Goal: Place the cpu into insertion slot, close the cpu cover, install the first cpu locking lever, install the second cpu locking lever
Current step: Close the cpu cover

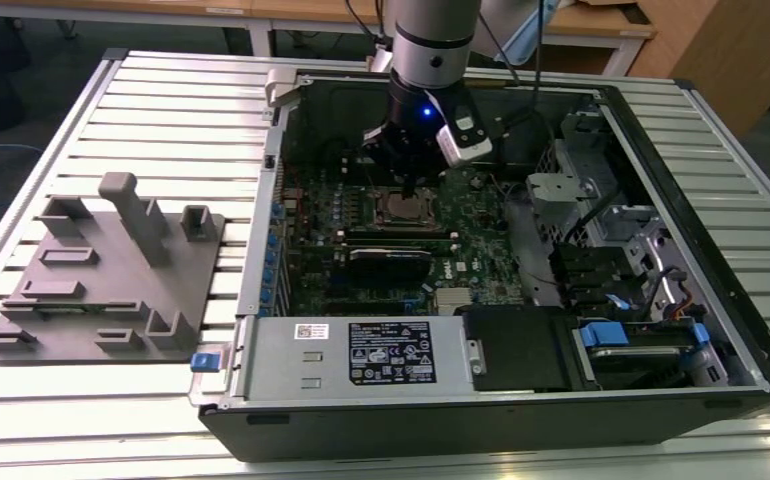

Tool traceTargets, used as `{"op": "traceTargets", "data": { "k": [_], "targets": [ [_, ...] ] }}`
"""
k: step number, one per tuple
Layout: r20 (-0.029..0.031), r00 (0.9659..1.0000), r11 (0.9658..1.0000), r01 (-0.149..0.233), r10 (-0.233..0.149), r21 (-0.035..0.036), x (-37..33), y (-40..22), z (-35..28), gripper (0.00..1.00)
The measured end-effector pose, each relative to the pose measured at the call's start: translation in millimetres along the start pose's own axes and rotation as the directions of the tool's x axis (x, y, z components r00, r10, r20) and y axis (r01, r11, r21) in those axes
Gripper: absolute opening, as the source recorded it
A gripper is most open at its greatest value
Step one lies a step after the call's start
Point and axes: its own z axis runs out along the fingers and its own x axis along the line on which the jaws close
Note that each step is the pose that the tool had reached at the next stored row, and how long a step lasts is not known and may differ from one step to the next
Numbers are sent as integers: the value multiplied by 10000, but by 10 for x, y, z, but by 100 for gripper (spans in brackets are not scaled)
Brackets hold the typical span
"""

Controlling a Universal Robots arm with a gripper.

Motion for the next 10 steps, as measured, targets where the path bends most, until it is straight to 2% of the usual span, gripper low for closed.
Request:
{"op": "traceTargets", "data": {
  "k": [10],
  "targets": [
    [-2, 10000, 10000, 19, -19, -57, 0, -1, 0, 10]
  ]
}}
